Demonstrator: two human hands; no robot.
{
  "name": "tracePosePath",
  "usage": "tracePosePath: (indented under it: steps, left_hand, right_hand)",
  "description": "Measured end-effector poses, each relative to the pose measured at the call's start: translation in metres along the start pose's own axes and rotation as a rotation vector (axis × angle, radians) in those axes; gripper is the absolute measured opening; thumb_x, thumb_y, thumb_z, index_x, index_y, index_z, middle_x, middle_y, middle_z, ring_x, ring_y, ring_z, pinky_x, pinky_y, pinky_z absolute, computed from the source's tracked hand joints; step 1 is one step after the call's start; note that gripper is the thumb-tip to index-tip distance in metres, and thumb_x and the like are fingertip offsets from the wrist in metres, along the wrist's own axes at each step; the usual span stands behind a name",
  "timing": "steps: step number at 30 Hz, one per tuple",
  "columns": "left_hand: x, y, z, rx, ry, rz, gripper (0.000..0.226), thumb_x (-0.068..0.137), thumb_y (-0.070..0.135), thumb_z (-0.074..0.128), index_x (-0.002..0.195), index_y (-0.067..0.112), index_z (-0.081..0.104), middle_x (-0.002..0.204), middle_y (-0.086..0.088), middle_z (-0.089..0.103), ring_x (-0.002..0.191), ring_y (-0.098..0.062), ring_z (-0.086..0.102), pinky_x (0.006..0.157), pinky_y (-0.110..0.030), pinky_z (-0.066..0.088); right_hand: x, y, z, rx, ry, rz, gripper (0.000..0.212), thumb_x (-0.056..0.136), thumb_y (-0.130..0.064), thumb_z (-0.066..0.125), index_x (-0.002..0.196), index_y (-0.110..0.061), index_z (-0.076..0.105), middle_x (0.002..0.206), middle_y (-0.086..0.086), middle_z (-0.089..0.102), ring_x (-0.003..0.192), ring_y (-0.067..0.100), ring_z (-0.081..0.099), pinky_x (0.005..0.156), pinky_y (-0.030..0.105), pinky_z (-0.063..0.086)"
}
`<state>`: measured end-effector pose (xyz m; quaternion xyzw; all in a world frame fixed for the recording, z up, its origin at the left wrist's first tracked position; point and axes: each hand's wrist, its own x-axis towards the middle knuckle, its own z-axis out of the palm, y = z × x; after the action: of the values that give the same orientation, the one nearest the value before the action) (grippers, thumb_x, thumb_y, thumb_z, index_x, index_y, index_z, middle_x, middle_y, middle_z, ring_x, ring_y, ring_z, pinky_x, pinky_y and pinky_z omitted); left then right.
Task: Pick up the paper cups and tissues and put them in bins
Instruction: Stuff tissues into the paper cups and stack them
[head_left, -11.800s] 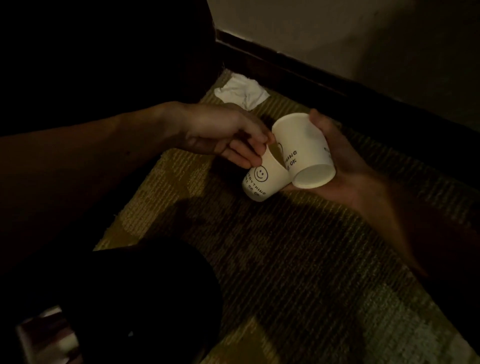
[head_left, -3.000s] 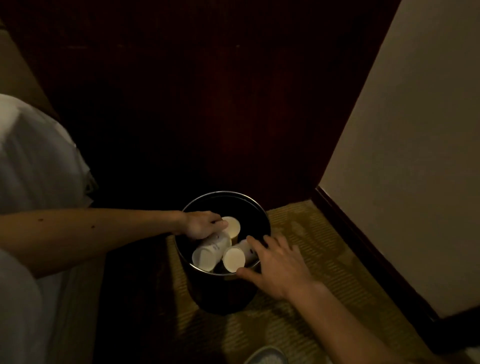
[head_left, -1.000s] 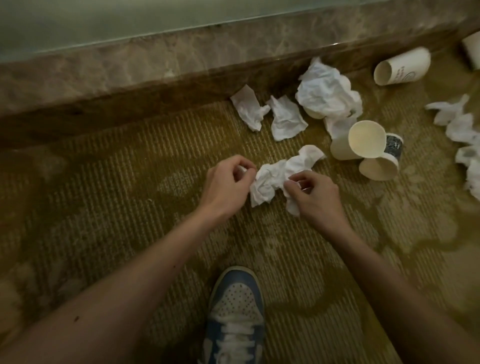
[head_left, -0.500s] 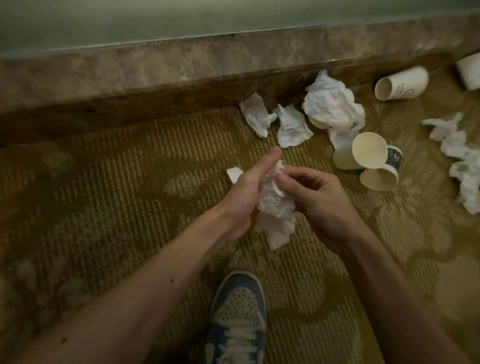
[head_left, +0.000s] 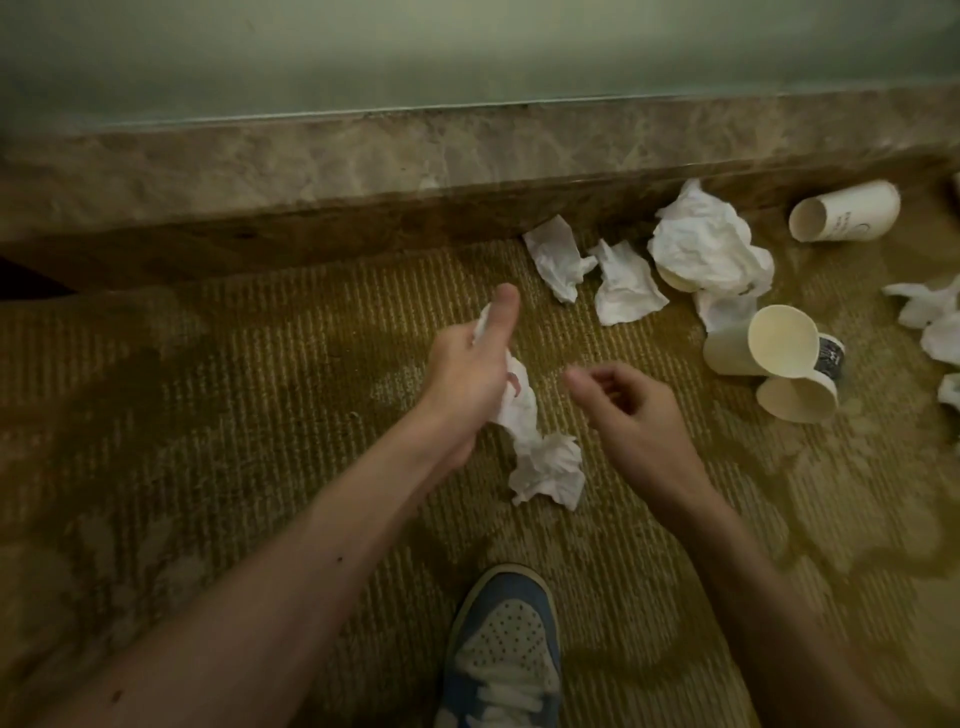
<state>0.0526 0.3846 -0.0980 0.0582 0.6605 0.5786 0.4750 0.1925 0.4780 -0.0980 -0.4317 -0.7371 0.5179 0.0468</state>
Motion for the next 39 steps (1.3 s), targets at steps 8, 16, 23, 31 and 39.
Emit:
tracePosePath:
  steps: [8, 16, 23, 31, 39]
  left_hand:
    - [0.004, -0.03, -0.021, 0.157, 0.035, -0.054, 0.02, 0.101, 0.03, 0.05, 0.095, 0.023, 0.068, 0.072, -0.001, 0.063, 0.047, -0.007, 0.049, 0.04, -0.02, 0.035]
    - [-0.005, -0.024, -0.009, 0.189, -0.06, -0.062, 0.053, 0.084, 0.071, 0.036, 0.095, 0.029, 0.066, 0.109, -0.003, 0.064, 0.108, -0.017, 0.056, 0.088, -0.049, 0.051]
    - [0.002, -0.02, -0.005, 0.068, -0.187, -0.119, 0.07, 0.08, 0.075, 0.041, 0.11, 0.017, 0.068, 0.099, -0.003, 0.074, 0.087, -0.015, 0.073, 0.069, -0.032, 0.059]
    - [0.009, -0.034, -0.033, -0.027, 0.098, -0.21, 0.033, 0.098, 0.038, 0.054, 0.11, 0.01, 0.063, 0.073, -0.002, 0.069, 0.051, -0.006, 0.061, 0.041, -0.019, 0.043]
    - [0.006, -0.031, -0.029, 0.324, 0.16, -0.085, 0.021, 0.1, 0.043, 0.047, 0.09, 0.033, 0.062, 0.092, 0.006, 0.062, 0.084, -0.012, 0.059, 0.062, -0.027, 0.043]
  right_hand:
    - [-0.02, 0.055, 0.014, -0.487, -0.061, 0.04, 0.009, 0.085, -0.032, 0.072, 0.088, -0.024, 0.068, 0.081, -0.01, 0.064, 0.073, 0.003, 0.059, 0.07, 0.035, 0.056]
    - [-0.021, 0.016, 0.004, -0.08, 0.035, 0.039, 0.006, 0.083, -0.026, 0.074, 0.08, -0.024, 0.07, 0.076, -0.008, 0.072, 0.066, 0.007, 0.068, 0.057, 0.02, 0.053]
    - [-0.002, -0.023, 0.031, 0.018, -0.084, -0.063, 0.012, 0.092, -0.022, 0.063, 0.092, -0.018, 0.075, 0.077, -0.005, 0.073, 0.07, 0.006, 0.069, 0.059, 0.019, 0.053]
    - [0.015, 0.007, 0.041, -0.355, 0.056, -0.061, 0.031, 0.09, -0.031, 0.065, 0.12, -0.031, 0.062, 0.099, -0.016, 0.06, 0.084, 0.001, 0.059, 0.071, 0.017, 0.049]
    - [0.02, 0.012, 0.04, -0.273, -0.03, 0.0, 0.012, 0.09, -0.025, 0.067, 0.1, -0.025, 0.073, 0.085, -0.013, 0.07, 0.074, 0.003, 0.065, 0.073, 0.03, 0.058]
